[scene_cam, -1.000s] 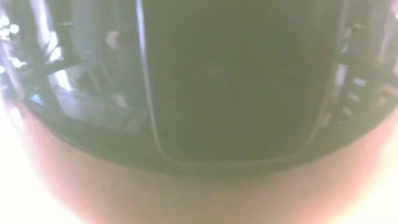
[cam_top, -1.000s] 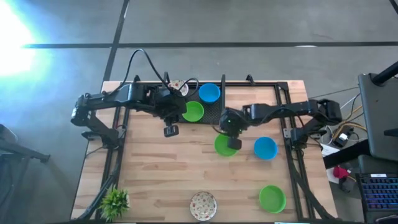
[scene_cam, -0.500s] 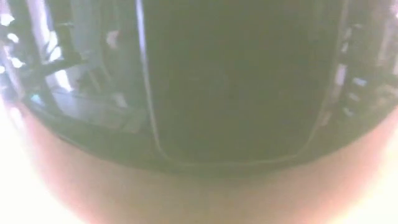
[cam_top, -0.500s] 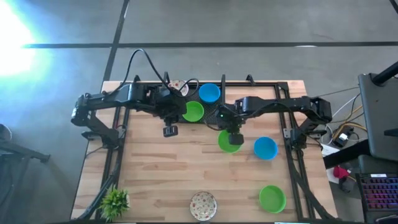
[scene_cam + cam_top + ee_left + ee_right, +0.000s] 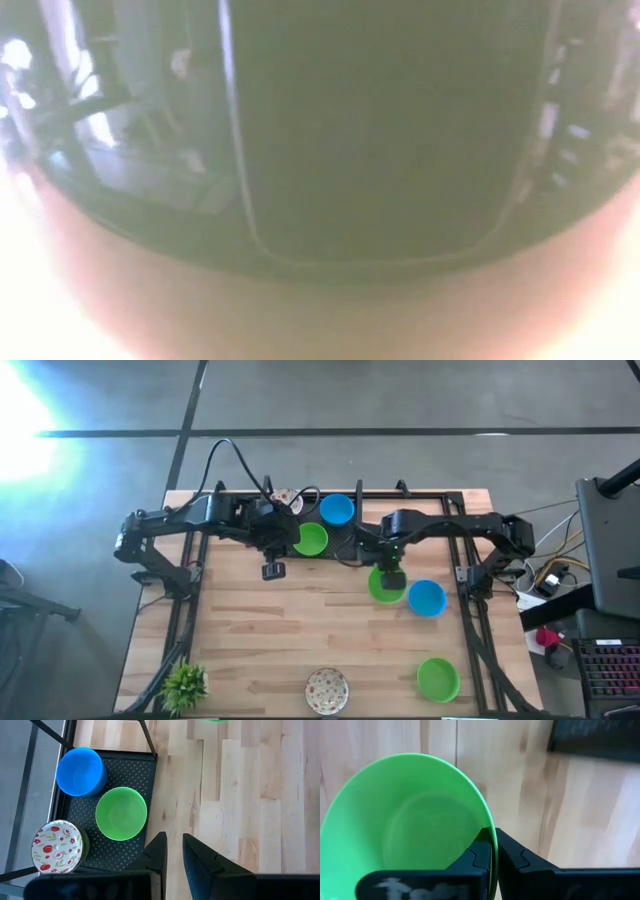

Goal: Pick & Place Mini bowls
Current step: Stack the top green bowl on top of the green bowl on the shelf

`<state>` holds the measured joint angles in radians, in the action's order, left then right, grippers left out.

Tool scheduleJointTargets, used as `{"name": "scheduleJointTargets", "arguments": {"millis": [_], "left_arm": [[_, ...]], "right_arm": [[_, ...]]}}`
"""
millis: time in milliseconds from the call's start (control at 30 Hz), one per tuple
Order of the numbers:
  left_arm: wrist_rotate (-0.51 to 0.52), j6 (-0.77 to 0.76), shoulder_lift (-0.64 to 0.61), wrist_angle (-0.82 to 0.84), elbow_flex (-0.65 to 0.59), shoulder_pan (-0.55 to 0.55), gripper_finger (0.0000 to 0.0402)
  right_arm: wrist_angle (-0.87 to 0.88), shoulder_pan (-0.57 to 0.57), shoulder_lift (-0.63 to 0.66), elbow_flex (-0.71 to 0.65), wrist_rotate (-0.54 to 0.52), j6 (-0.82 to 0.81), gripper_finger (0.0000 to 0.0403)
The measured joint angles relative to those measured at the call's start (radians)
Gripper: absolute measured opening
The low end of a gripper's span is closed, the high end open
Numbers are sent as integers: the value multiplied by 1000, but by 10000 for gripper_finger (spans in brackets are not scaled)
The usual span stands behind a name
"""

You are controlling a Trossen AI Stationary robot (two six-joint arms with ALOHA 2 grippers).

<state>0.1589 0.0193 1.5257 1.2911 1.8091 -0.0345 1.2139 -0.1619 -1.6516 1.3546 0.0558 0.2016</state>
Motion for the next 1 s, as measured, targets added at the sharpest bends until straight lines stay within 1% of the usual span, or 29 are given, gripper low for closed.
{"name": "scheduleJointTargets", "arguments": {"millis": [133,333,467,600,767,1000], "left_arm": [[0,1,0,3,0,0,53],[0,10,0,4,0,0,53],[0,11,0,3,0,-1,53],[0,9,0,3,0,-2,53],[0,8,0,3,0,-3,53],[0,-33,0,5,0,-3,53]], "right_arm": [[61,-21,36,-1,1,0,8],[60,-65,133,3,4,-41,8],[33,-97,186,30,5,-72,8],[-37,-124,211,75,4,-92,8],[-110,-141,190,174,9,-51,8],[-179,-157,61,349,13,-37,8]]}}
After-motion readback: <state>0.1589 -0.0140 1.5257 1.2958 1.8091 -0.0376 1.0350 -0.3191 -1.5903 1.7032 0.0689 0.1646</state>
